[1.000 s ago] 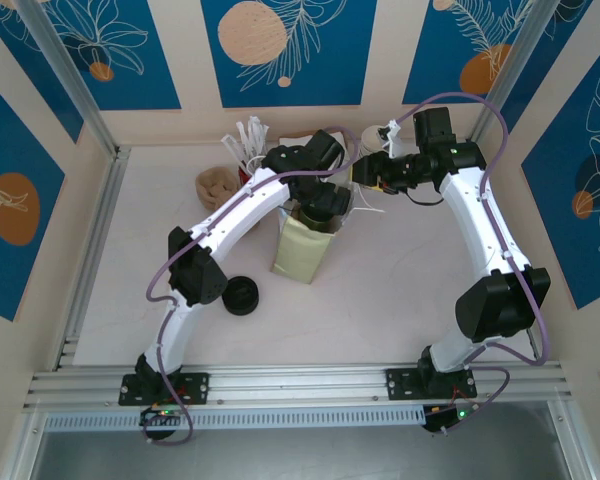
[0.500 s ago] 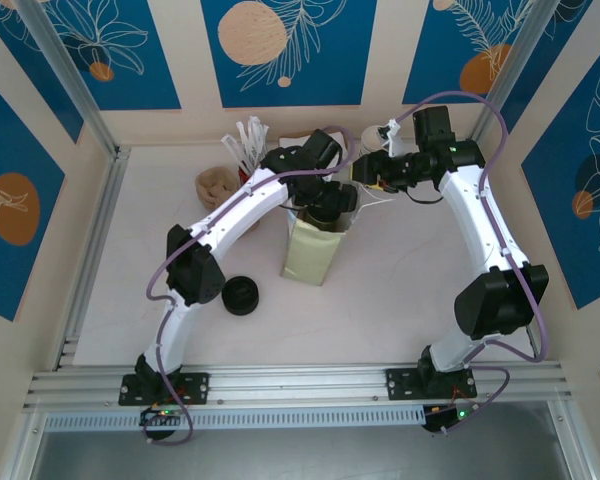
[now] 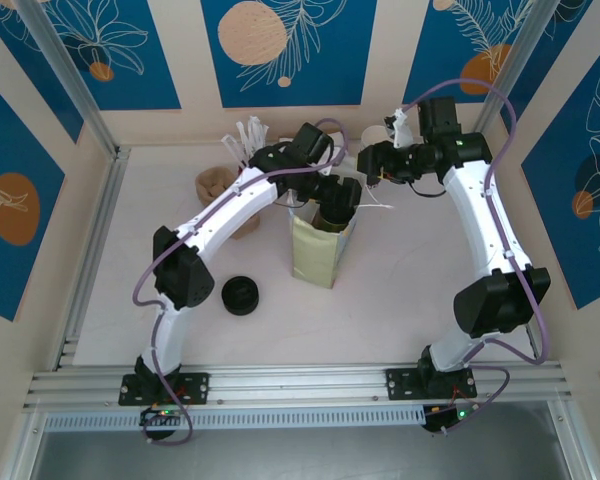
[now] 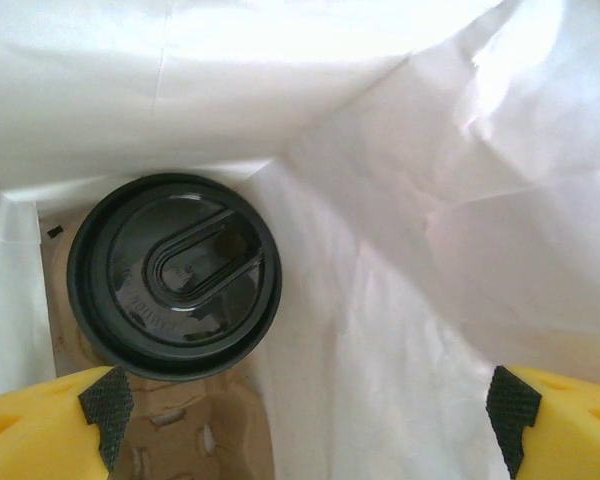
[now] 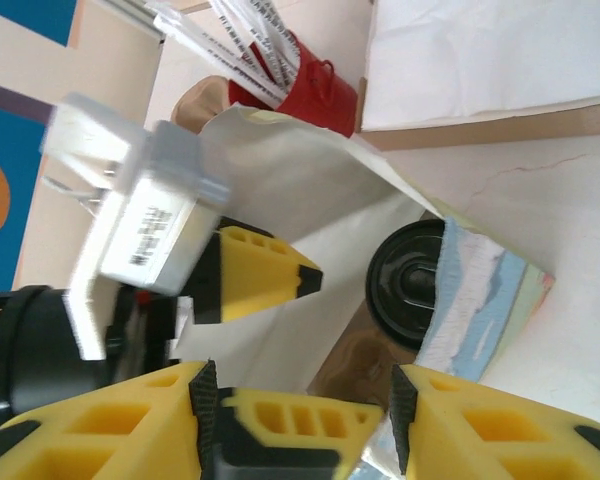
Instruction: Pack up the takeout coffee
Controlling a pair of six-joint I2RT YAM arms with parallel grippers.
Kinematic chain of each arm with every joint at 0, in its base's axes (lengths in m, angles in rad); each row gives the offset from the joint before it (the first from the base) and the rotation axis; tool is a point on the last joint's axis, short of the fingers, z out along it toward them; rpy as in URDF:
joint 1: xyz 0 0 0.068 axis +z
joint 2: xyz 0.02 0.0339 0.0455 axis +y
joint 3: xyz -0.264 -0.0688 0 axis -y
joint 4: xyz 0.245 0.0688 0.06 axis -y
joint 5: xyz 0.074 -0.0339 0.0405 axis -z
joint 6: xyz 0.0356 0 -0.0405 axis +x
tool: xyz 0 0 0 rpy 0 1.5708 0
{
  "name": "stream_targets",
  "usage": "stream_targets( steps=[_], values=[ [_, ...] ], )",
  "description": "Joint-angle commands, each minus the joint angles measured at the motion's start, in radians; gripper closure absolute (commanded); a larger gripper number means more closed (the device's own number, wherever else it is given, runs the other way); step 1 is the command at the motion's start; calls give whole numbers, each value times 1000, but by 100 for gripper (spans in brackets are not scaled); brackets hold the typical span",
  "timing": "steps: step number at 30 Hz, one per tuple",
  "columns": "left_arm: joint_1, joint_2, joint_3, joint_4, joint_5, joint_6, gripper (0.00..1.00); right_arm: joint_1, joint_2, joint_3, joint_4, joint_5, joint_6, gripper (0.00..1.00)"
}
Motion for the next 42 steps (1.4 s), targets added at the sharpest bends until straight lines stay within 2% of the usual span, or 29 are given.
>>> stream_targets(
  steps=[1,12,27,32,34,38,42],
  values=[
    [20,-39,-4,34,54,-14,7,-14,-15,32,-15,35,32,48],
    [38,-66,58,21,76,25,6,-10,-21,-22,-69,103,115,48],
    [54,-126,98,-12,152,111,5,53,-10,-47,-54,133,189,46],
    [115,-175,112,10,197,104,4,89,2,-46,-50,166,199,46],
    [142,-187,137,6,197,98,1,98,7,-47,-47,175,196,46],
    [246,-168,246,-29,233,-28,1,105,24,-42,-42,206,140,46],
    [318,-200,251,-26,218,-52,1,99,59,-27,-37,217,135,47]
  ],
)
